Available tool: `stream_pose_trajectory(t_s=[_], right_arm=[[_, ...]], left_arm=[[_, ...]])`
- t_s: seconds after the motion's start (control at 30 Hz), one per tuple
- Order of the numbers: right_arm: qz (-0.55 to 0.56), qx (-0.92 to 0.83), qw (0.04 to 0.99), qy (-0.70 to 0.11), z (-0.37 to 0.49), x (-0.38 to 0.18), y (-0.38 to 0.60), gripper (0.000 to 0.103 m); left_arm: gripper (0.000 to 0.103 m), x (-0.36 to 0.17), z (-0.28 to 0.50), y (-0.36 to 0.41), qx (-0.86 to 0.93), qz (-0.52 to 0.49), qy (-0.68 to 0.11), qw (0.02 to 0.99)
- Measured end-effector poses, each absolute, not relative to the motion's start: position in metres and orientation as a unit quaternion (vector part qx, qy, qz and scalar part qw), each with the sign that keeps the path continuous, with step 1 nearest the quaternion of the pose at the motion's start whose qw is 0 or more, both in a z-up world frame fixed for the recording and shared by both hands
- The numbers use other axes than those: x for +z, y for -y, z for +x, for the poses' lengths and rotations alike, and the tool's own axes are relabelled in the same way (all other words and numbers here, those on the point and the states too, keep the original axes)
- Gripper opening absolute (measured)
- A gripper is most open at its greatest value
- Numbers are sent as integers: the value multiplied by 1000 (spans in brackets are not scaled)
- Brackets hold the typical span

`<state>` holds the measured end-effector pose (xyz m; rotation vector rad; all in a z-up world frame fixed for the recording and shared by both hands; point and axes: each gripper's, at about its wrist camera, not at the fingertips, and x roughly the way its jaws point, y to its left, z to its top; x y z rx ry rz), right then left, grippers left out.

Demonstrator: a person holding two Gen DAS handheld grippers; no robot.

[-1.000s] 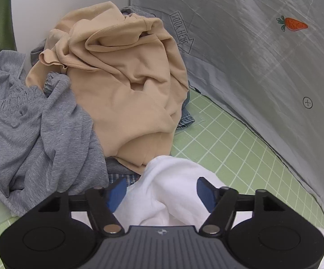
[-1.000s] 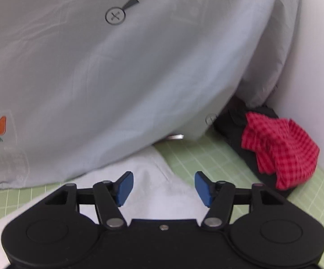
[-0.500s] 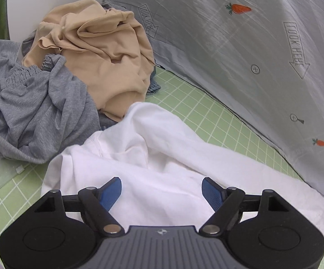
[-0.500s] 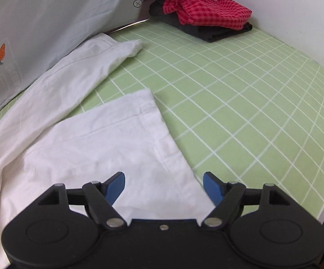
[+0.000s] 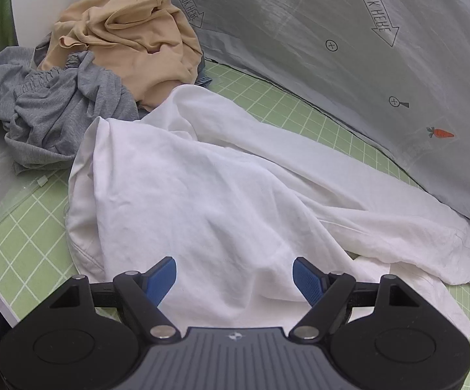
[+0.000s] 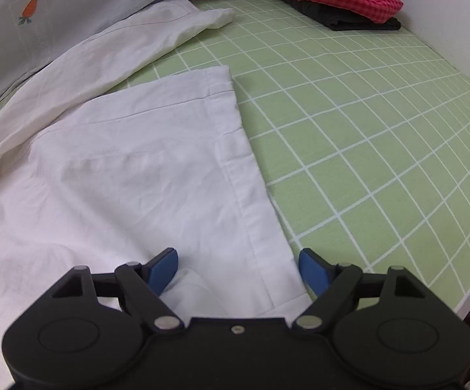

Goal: Fold clothes

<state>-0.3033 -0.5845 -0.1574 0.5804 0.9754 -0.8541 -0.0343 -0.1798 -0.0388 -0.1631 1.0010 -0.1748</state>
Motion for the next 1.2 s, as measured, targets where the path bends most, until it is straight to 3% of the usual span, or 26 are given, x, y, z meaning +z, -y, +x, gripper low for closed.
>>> stream_pose_trajectory(t_s=[0.1,0.13,0.17,0.3,0.57,0.83,0.9,1.0,1.07,1.2], right_arm=[[221,-354,785,-458,-303,-154,580,54],[211,-342,793,-459,-304,-152,581,35],[201,-329,800,-460,-306,-151,582,24],[170,-331,804,-464,-316,-151,593,19],[108,-415,783,-450,-361,-143,671,18],[120,-552,712,-416,-405,-131,752,20],[142,-558,697,-427,-411,-136,757,26],[157,-550,710,-411,-414,-136,740,44],[152,-545,717,-408,-409,-136,721,66],[167,-535,726,-399,-403,-135,686,70]], left_arm=[[79,-38,-50,188,-76,-77,-478,872],[79,-38,-55,191,-74,-78,-478,872],[79,-39,-60,194,-73,-79,-479,871],[79,-41,-75,210,-69,-77,-484,869],[79,-40,-89,227,-60,-78,-484,869],[79,-37,-98,209,-23,-90,-482,871],[79,-37,-97,200,-11,-100,-484,869],[79,-37,-96,183,5,-121,-486,865],[79,-39,-94,168,16,-143,-488,861],[79,-43,-90,139,37,-186,-491,850]])
